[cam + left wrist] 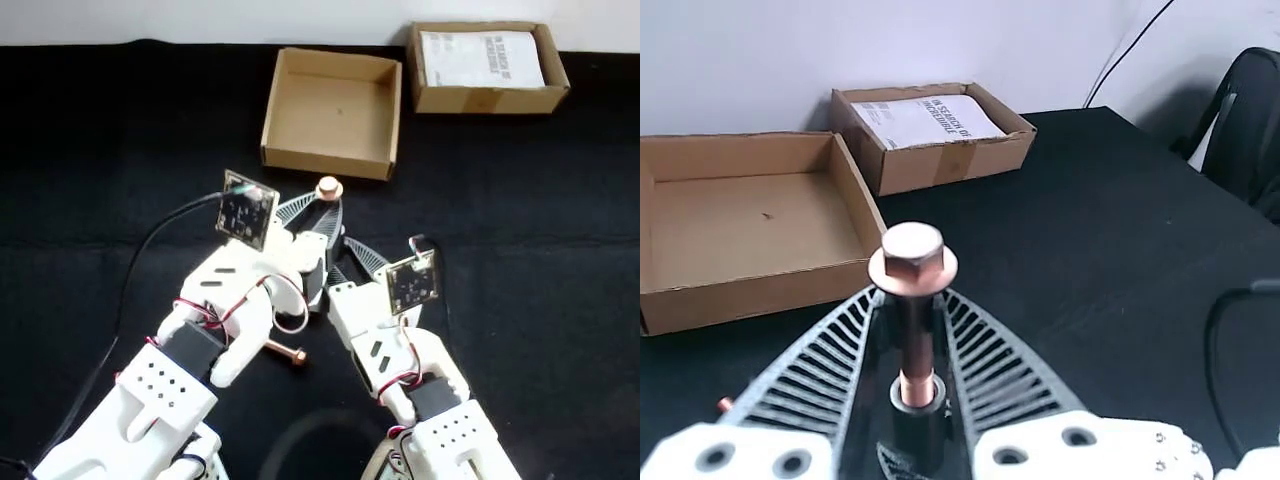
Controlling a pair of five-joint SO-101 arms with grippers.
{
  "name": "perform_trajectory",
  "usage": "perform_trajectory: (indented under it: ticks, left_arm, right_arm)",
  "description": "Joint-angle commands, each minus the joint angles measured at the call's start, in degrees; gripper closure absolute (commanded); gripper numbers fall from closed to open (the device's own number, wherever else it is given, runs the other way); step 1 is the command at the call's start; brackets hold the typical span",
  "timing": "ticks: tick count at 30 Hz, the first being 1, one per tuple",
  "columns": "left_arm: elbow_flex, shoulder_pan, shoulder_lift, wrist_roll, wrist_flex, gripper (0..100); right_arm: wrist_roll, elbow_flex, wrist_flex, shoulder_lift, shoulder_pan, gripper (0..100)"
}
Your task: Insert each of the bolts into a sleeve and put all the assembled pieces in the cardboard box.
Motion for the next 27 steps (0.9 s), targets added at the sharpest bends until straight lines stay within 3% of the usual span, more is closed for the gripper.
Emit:
perform_trajectory:
  ticks: [1, 8, 14, 27]
  left_arm:
    - [2.4, 0.3, 0.0, 0.2, 0.2, 99]
    - [4.1, 1.1, 0.0, 0.2, 0.3, 99]
    - [4.2, 1.1, 0.4, 0.4, 0.4, 89]
    - [3.6, -0.5, 0.0, 0.2, 2.2, 88]
  right_arm:
    - [0.3, -3.2, -1.4, -1.9, 0.8, 99.1]
    - [0.4, -3.2, -1.1, -1.9, 0.7, 99.1]
    - [4.7, -3.9, -0.9, -1.9, 0.7, 99.1]
    - [4.9, -5.4, -0.8, -1.8, 0.9, 99.1]
